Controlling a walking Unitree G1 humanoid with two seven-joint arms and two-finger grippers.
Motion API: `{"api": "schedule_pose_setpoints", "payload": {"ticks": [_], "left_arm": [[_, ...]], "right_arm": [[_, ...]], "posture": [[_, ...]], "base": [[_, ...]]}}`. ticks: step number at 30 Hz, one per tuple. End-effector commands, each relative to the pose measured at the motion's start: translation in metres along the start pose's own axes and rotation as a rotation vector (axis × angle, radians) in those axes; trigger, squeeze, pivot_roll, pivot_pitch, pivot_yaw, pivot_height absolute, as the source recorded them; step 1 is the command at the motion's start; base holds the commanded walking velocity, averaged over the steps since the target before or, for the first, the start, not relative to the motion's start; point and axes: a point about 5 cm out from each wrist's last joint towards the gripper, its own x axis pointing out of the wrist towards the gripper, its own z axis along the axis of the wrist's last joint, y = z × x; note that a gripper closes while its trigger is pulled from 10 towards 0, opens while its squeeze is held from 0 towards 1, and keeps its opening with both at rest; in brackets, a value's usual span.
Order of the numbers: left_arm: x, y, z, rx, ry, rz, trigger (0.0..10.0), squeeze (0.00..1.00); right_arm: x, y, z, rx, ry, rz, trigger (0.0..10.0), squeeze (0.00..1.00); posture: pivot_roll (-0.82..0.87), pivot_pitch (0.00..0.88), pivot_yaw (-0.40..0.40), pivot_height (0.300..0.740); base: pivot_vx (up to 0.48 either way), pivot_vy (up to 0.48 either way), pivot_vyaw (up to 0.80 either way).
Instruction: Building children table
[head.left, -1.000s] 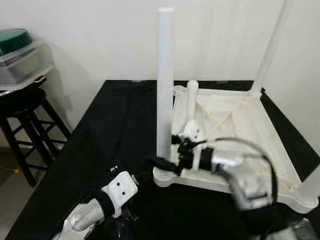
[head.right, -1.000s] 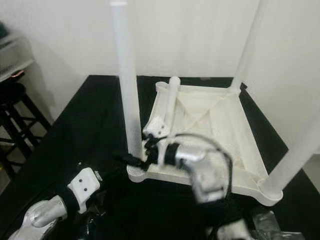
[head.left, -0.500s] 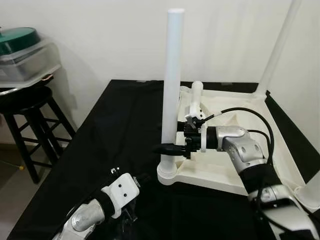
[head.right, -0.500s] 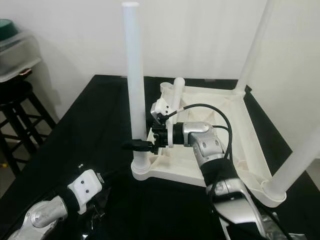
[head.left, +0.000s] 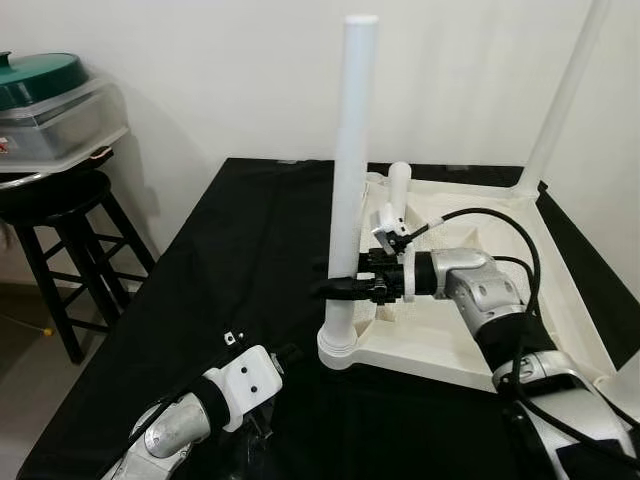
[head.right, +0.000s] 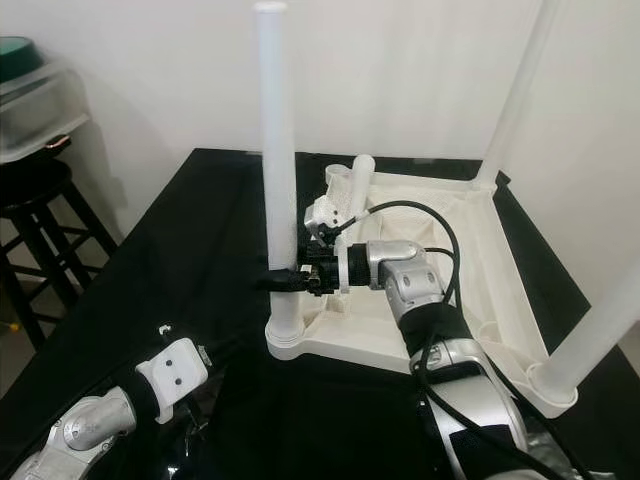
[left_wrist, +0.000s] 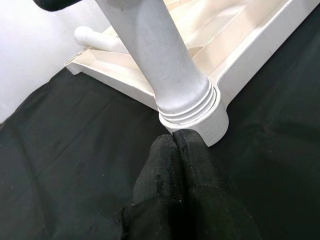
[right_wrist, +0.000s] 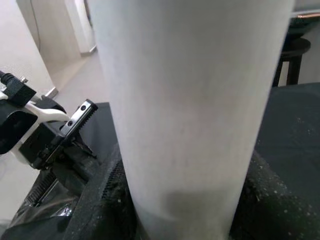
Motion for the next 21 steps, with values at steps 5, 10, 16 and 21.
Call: {"api": "schedule_pose_setpoints", "payload": {"ticks": [5,10,16,21], "left_arm": [[-0.001,-0.002,-0.001,0.008,0.002,0.005,10.0,0.00],[-0.002,0.000,0.001,0.008,-0.001,0.014,10.0,0.00],[-0.004,0.001,-0.001,-0.027,-0.014,0.021,10.0,0.00],[-0.003,0.001,-0.002,-0.026,-0.016,-0.001,10.0,0.00]], "right_arm": [[0.000,0.008,-0.025,0.005,0.011,-0.210,0.0,0.00],[0.046,0.076,-0.088,0.331,0.013,-0.671,0.0,0.00],[0.040,0.070,-0.075,0.252,-0.005,-0.770,0.0,0.00],[0.044,0.069,-0.077,0.271,0.009,-0.722,0.0,0.00]], "posture": [[-0.03,0.018,-0.026,0.740],[0.00,0.042,-0.029,0.740],[-0.05,0.018,0.011,0.740],[-0.04,0.014,0.010,0.740]], "base": [[0.000,0.000,0.00],[0.000,0.000,0.00],[0.000,0.000,0.00],[0.000,0.000,0.00]]}}
